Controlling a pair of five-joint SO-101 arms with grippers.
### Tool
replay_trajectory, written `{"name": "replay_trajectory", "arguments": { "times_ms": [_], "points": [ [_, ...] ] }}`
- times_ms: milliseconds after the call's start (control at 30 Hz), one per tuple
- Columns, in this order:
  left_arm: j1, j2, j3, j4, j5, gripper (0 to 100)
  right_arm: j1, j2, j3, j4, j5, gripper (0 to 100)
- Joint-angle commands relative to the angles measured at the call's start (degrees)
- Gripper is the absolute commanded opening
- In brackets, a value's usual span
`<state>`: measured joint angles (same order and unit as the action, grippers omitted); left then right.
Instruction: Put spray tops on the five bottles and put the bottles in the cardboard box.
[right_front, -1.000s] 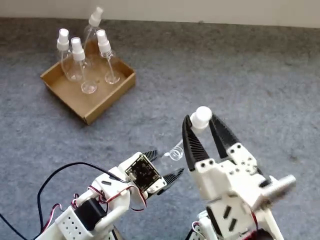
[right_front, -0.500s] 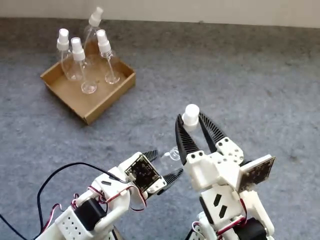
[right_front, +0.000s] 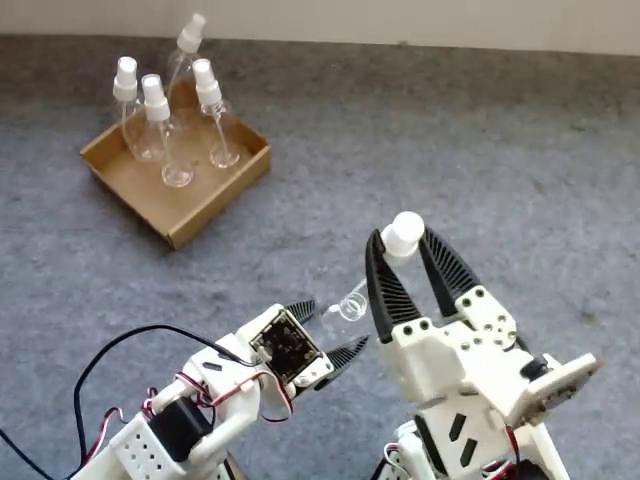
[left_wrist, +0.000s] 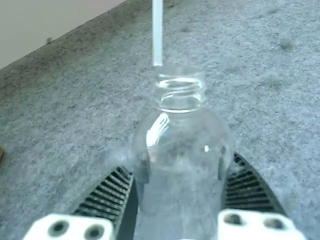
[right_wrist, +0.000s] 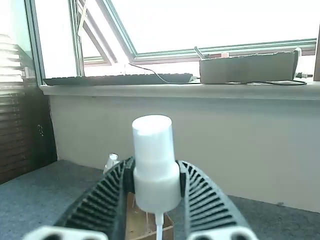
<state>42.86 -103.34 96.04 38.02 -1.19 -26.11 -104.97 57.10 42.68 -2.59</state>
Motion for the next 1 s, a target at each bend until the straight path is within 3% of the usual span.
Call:
{"name": "replay_trajectory", "arguments": {
  "times_ms": [0, 233, 967],
  "points": [
    [0.2, -1.0, 1.1, -0.4, 0.4, 6, -0.4, -0.4, -3.6, 0.1, 0.6, 2.7],
    [-5.1, -1.0, 1.1, -0.4, 0.4, 6, -0.4, -0.4, -3.5, 0.1, 0.6, 2.7],
    [-3.8, -1.1, 1.1, -0.4, 0.6, 6, -0.7, -0.4, -2.9, 0.1, 0.6, 2.7]
  ]
}}
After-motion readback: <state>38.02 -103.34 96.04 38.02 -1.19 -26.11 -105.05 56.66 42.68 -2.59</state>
